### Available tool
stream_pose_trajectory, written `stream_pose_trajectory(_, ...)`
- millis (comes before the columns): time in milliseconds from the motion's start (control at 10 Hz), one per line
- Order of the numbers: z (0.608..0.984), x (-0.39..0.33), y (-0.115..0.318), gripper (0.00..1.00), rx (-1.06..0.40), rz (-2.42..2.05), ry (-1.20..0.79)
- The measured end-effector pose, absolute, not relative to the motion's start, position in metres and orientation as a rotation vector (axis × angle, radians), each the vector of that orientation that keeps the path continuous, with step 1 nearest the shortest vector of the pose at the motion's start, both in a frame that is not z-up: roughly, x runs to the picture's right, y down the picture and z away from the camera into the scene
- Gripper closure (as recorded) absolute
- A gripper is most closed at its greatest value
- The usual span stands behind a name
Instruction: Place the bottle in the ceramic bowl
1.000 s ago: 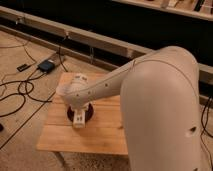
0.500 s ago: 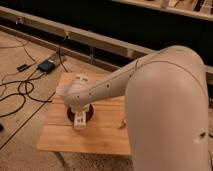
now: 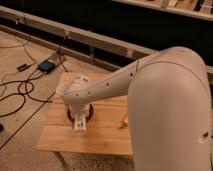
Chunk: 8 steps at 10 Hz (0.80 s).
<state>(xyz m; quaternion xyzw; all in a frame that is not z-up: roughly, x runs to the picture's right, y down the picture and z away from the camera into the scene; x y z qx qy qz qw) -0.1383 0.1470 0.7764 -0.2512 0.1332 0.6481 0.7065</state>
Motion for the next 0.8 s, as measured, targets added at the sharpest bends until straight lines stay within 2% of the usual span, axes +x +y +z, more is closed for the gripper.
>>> stream_pose_trajectory(800, 0.786, -0.145, 0.129, 1.0, -0.641, 1.454, 0.411)
